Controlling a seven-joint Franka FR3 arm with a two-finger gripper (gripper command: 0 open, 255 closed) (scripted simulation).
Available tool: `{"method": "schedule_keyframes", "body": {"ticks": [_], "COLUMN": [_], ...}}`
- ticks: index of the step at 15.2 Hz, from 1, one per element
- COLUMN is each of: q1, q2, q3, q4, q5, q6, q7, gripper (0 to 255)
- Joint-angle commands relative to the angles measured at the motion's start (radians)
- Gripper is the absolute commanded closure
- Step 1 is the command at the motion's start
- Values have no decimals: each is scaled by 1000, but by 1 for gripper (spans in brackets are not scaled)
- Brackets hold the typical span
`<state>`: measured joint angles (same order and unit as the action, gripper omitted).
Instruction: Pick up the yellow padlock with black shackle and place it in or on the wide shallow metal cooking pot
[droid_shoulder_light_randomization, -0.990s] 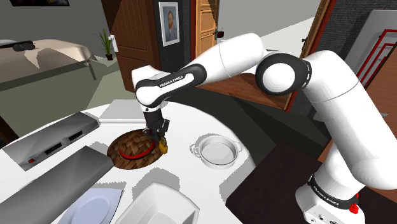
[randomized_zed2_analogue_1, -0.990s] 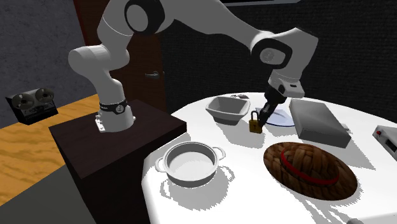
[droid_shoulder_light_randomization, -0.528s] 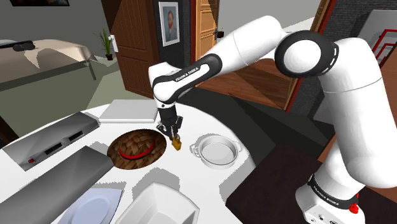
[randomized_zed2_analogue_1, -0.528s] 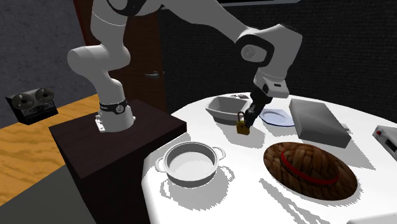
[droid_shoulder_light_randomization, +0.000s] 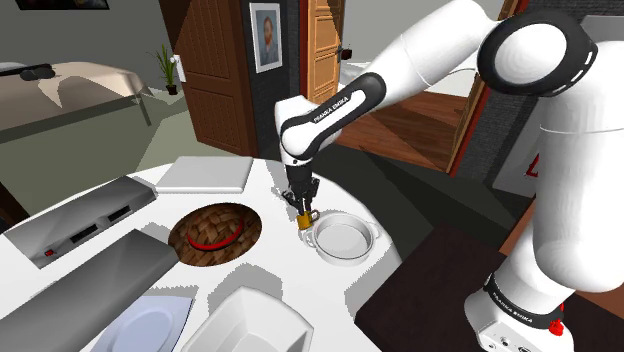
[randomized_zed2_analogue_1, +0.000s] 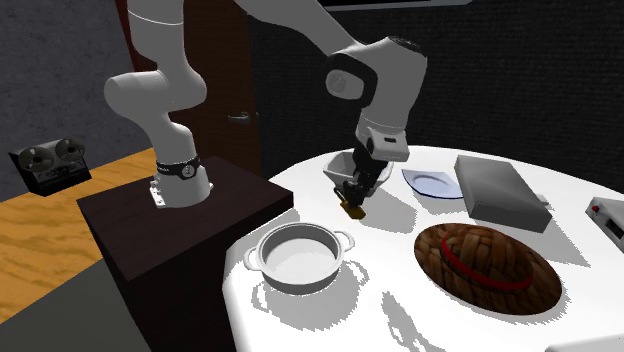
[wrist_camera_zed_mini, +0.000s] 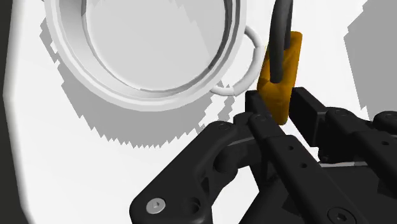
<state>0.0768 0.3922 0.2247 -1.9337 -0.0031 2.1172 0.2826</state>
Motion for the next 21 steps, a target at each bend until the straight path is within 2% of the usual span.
{"method": "schedule_keyframes", "body": {"ticks": [1, 4, 5, 6, 10, 17, 21], "q1": [-33, -73, -59, -59, 41, 52, 53], "q2": [-57, -127, -106, -106, -115, -38, -31], "q3": [-9, -25, -20, -20, -33, -48, -50], "q4": [-84, -185, -151, -151, -287, -292, -292], "q5": [7, 16, 14, 14, -90, -117, -119], "q6": [18, 47, 35, 35, 347, 427, 434], "q7": [-41, -100, -80, -80, 190, 209, 210], "gripper": [255, 255, 255, 0, 0, 0, 0]}}
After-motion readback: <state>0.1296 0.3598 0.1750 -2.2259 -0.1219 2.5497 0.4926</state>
